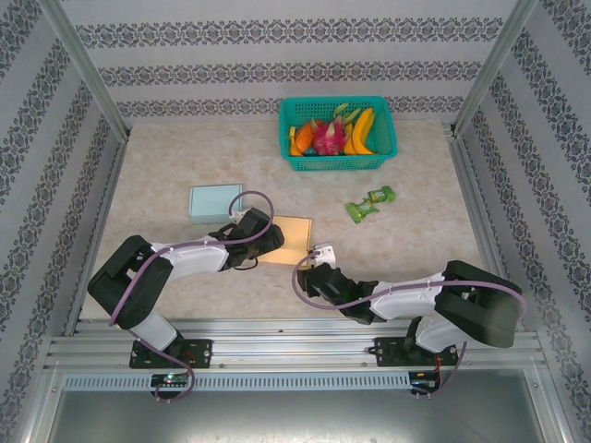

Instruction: Fold the paper box

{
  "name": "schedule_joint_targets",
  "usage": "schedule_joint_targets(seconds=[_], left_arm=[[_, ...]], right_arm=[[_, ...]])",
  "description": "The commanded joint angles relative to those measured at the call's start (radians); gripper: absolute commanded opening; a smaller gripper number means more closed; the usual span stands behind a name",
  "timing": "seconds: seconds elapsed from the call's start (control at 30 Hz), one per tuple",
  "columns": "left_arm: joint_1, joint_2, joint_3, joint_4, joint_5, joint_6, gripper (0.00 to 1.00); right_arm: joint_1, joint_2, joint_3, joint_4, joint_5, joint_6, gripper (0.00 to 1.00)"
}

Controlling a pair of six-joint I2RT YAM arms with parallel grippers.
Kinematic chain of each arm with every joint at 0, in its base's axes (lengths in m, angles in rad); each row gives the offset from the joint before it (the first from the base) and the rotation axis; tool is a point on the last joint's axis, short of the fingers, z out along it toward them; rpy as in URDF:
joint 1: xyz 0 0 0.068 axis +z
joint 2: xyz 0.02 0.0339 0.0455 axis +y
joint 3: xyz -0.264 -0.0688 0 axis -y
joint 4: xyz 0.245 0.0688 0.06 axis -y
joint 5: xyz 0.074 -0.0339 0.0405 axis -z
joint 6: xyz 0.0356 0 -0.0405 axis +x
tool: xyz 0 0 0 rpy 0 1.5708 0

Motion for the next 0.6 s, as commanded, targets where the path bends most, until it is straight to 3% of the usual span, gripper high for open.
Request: schedule_joint_targets(seconds=[0.0, 0.07, 0.57], left_arm=[[0.0, 0.096, -0.058, -0.261, -0.013, 0.029, 0.77], [0.001, 0.094, -0.057, -0.26, -0.009, 0.028, 0.77], [-0.001, 0.091, -0.062, -0.26, -0.005, 0.029, 0.76]], right_arm=[[0.026, 0.003, 0.054, -0.019, -0.021, 0.026, 0.34], [0.032, 0.034, 0.085, 0.001, -0.031, 0.016, 0.29], [-0.012, 0.245, 0.169, 0.091, -0.023, -0.036, 0.28]])
